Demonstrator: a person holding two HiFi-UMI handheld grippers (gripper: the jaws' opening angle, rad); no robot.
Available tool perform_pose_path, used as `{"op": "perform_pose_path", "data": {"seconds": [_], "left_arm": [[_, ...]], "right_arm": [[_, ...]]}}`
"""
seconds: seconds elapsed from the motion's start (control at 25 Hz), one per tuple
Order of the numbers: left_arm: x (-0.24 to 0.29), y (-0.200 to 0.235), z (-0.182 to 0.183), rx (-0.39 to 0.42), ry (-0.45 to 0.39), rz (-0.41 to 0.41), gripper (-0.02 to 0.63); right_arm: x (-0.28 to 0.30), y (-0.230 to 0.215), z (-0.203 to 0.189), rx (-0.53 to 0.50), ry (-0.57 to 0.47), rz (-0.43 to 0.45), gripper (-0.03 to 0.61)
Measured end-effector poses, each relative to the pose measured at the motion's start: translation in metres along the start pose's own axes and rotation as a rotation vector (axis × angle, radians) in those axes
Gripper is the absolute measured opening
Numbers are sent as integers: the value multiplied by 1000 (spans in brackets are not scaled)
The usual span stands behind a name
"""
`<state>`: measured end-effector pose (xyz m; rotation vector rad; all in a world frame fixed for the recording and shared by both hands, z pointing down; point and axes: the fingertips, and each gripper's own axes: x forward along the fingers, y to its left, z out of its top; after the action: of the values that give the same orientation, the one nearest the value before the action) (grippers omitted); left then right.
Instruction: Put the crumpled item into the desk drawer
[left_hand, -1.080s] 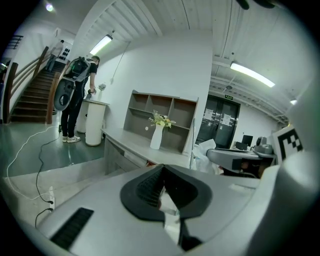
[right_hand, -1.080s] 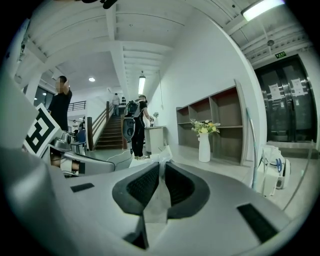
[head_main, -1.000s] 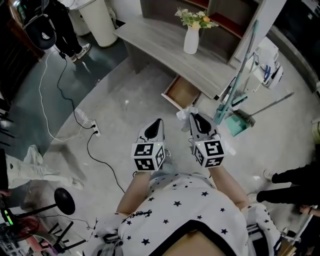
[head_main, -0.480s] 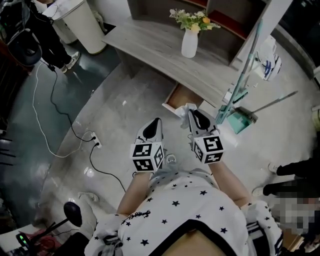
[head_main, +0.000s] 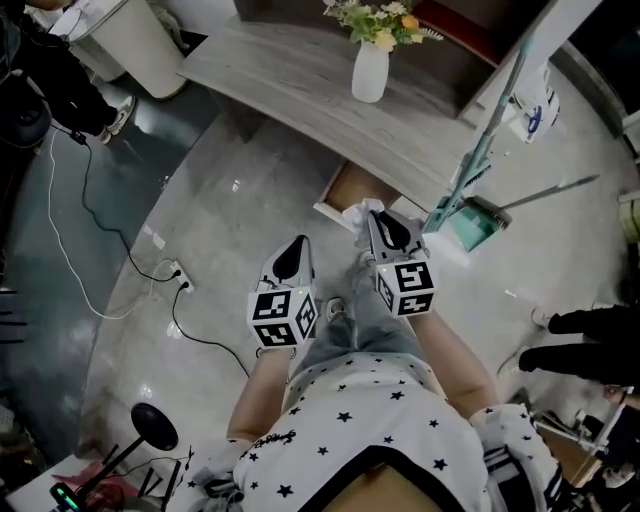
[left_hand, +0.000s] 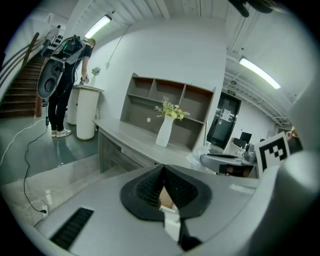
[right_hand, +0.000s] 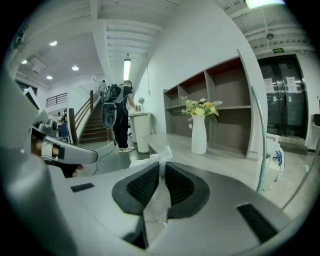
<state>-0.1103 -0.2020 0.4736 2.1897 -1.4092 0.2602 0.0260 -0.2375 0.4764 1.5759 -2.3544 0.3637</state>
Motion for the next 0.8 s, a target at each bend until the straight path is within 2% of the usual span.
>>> {"op": "perform_pose_path", "data": {"seconds": [0.52,0.8], "left_arm": [[64,16,-17,-70,53,53,12],[93,25,-26,-86,67,72,12]], "right_arm": [[87,-41,-71,-90,177,53,33],[126,-53,-107,-106,255,71,34]]}}
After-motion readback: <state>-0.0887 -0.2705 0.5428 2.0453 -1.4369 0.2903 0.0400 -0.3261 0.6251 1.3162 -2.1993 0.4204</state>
